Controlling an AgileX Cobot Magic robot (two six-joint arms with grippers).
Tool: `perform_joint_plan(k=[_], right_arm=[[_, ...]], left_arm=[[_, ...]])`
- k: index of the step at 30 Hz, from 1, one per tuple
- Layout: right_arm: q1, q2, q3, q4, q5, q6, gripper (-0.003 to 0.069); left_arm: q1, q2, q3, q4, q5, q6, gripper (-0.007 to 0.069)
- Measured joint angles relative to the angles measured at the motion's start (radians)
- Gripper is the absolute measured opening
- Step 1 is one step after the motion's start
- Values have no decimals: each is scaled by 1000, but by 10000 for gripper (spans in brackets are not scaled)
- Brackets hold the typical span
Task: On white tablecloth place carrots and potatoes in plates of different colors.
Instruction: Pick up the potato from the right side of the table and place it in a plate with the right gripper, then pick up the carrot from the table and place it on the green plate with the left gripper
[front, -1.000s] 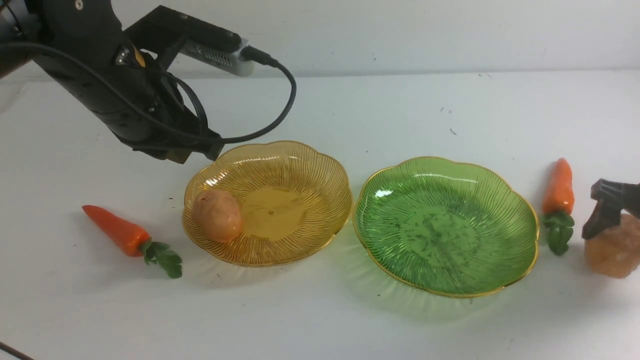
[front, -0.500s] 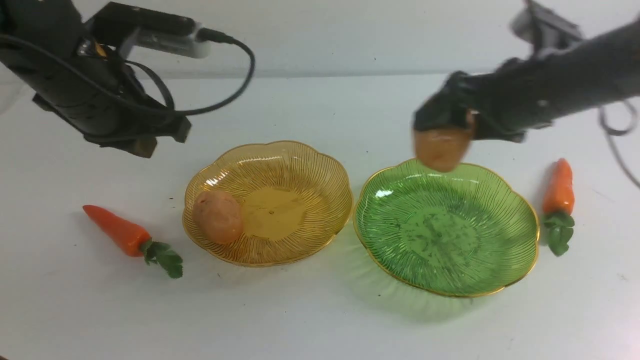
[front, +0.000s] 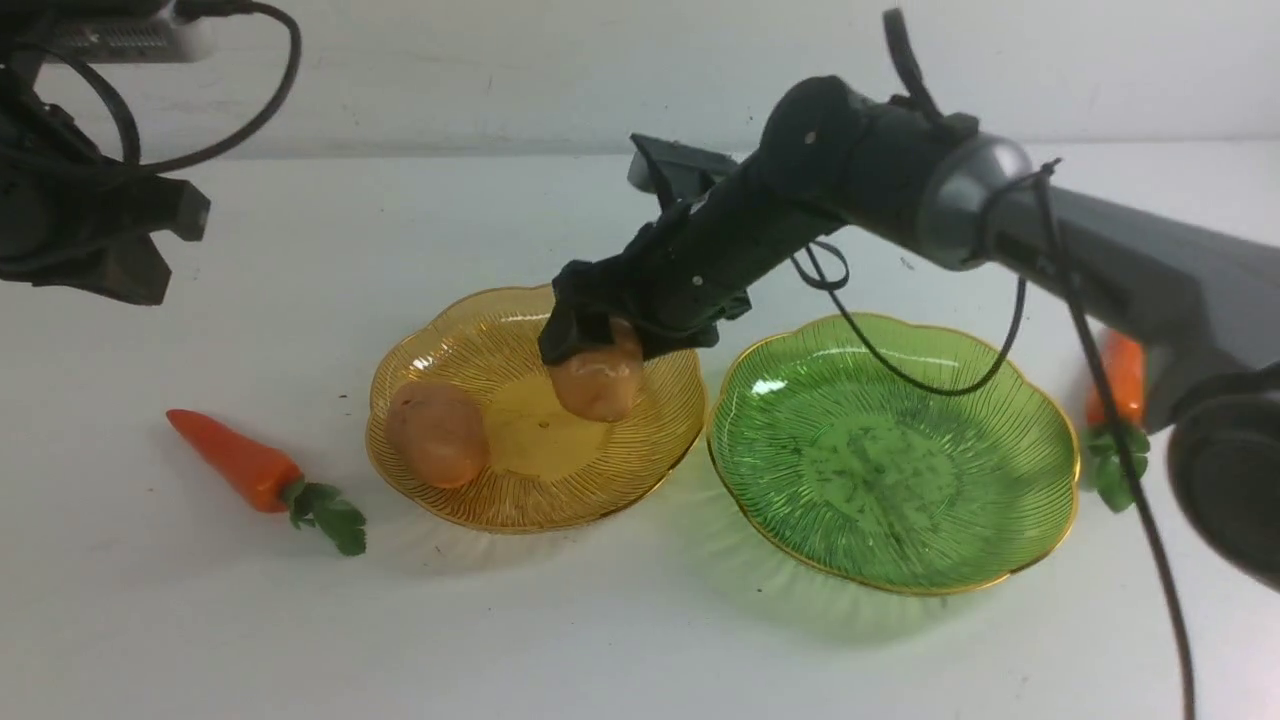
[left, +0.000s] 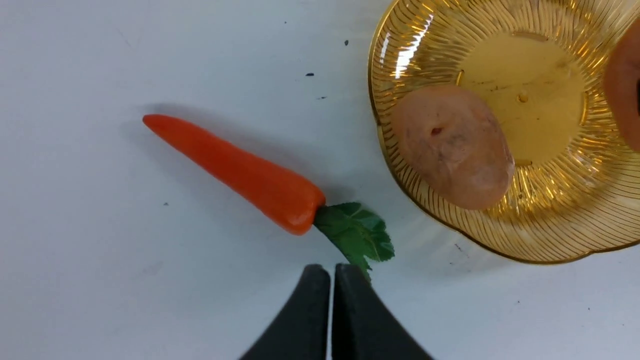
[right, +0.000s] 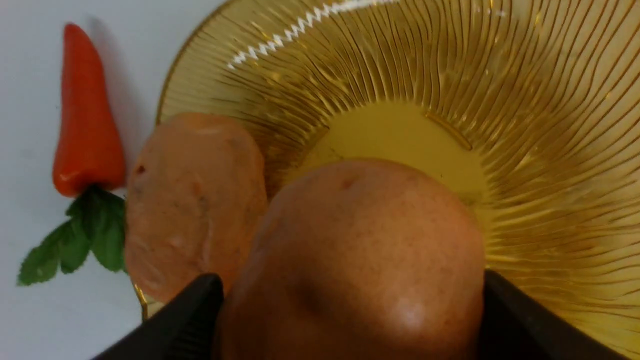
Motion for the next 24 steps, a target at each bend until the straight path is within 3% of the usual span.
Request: perform_joint_plan(k=[5, 6, 15, 19, 24], right_arm=[[4, 25, -72, -80, 84, 65, 629], [5, 25, -120, -133, 140, 98, 671], [5, 19, -232, -192, 219, 132, 689], [5, -33, -233, -249, 228, 152, 631], [5, -217, -151, -344, 230, 154, 468]], left_arm=[[15, -14, 0, -2, 6, 2, -3], [15, -16, 1, -3, 6, 2, -3], [23, -31, 143, -53, -88, -27, -3], [23, -17, 175, -61, -106, -110, -3], [23, 57, 178, -49, -113, -304, -2]])
